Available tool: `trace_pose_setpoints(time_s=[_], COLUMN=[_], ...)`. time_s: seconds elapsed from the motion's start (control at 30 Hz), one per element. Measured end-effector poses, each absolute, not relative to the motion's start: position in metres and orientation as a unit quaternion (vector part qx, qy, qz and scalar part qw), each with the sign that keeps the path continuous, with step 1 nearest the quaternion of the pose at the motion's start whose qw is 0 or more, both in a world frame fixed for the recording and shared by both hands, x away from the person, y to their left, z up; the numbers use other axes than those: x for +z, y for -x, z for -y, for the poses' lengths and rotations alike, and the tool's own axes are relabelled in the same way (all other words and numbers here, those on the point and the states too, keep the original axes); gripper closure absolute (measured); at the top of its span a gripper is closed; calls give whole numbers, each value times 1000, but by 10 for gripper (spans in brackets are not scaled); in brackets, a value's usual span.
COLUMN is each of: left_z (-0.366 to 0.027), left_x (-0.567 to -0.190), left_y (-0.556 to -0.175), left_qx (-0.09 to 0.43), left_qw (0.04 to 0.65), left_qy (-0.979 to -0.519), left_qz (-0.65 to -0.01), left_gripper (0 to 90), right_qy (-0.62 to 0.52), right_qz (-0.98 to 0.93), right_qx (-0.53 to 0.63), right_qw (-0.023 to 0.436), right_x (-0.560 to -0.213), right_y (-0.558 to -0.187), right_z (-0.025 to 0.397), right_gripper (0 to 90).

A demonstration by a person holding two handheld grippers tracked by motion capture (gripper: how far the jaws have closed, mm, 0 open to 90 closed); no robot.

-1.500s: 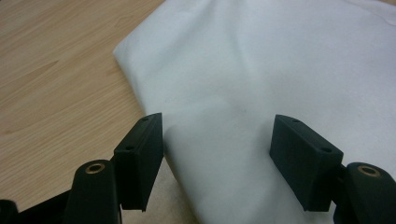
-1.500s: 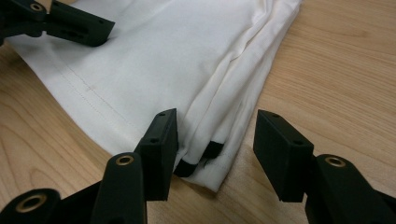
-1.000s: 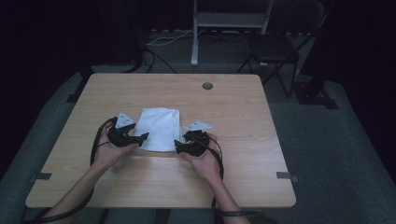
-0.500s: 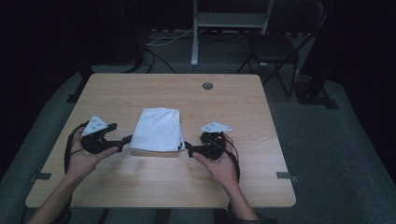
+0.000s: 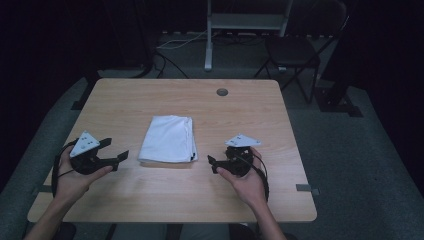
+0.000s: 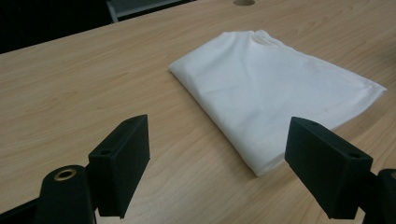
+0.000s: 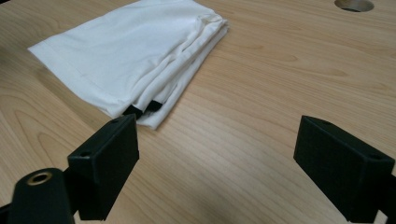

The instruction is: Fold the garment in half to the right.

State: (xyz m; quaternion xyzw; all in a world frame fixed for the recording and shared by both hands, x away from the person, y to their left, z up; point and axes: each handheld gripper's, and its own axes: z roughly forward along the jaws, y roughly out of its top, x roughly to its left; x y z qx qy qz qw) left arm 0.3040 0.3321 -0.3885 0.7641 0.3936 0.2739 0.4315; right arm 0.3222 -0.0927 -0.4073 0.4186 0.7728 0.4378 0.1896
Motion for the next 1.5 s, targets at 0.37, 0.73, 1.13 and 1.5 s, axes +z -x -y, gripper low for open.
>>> trace_pose_setpoints(time_s=[0.37,0.73,1.13,1.5], left_z=[-351,-373,-386,-397], left_x=[-382,-385,-392,-397], left_y=[-287,-273,-263,-259], left_qx=[284,294,294,295], left_qw=[440,440,442,437], left_qy=[-753,-739,-728,-721], left_qz=[-399,-417,-434,-450], left_gripper=[217,217,217,217], right_qy=[-425,-431,-440,-448], right_qz=[-767,-762,-756,-748], right_qx=[439,439,436,438], right_qw=[196,204,211,221], right_x=[-406,-406,-407,-404], right_y=[-313,-305,-297,-290], right_z=[108,120,133,148], right_gripper=[136,136,136,136])
